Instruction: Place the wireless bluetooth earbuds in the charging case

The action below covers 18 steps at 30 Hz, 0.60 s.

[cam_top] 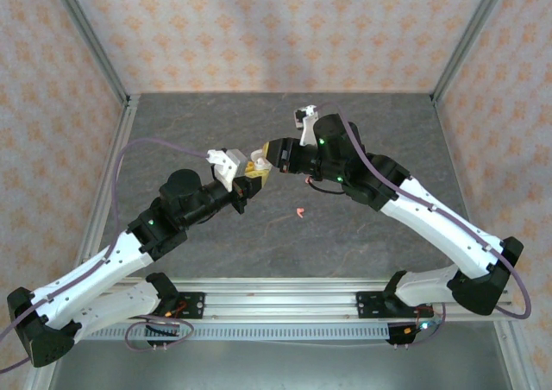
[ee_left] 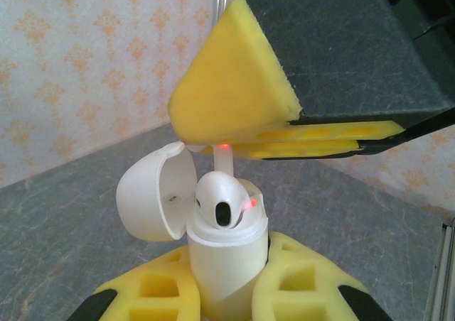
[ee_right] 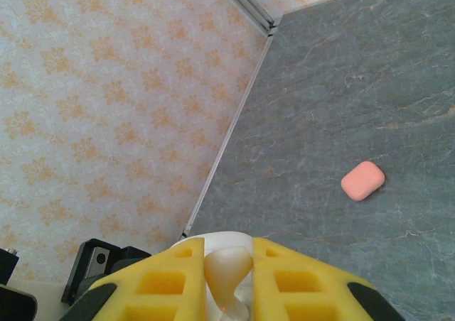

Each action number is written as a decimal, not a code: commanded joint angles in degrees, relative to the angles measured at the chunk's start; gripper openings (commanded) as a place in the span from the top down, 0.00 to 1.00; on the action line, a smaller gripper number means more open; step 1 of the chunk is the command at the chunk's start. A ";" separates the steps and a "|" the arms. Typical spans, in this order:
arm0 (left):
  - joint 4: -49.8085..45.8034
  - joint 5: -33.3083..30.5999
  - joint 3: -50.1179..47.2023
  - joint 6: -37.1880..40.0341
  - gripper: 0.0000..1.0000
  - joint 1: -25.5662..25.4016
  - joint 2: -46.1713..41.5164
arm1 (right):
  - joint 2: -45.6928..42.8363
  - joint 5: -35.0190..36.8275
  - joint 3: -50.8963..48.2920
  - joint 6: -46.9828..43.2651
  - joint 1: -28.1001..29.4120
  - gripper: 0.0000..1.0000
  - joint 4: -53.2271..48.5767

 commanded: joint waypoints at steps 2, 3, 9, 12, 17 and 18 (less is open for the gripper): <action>4.45 -0.39 0.94 0.63 1.00 -0.22 -0.82 | 0.76 -1.67 0.44 0.93 0.54 0.82 -4.13; 4.43 -0.38 0.86 0.68 1.00 -0.19 -0.80 | 0.69 -1.63 0.55 1.08 0.54 0.82 -4.22; 6.16 0.59 -0.45 1.16 1.00 -0.17 -0.92 | -1.08 0.21 1.57 1.90 0.54 0.84 -5.51; 6.87 1.10 -0.71 1.25 1.00 -0.22 -0.67 | -1.00 -0.83 1.98 2.90 0.54 0.84 -5.90; 6.90 1.34 -0.65 1.28 1.00 -0.22 -0.47 | -1.01 -2.48 1.29 5.57 0.54 0.85 -4.54; 6.83 1.29 -0.78 1.30 1.00 -0.18 -0.47 | -1.20 -2.11 1.25 5.95 0.53 0.86 -4.49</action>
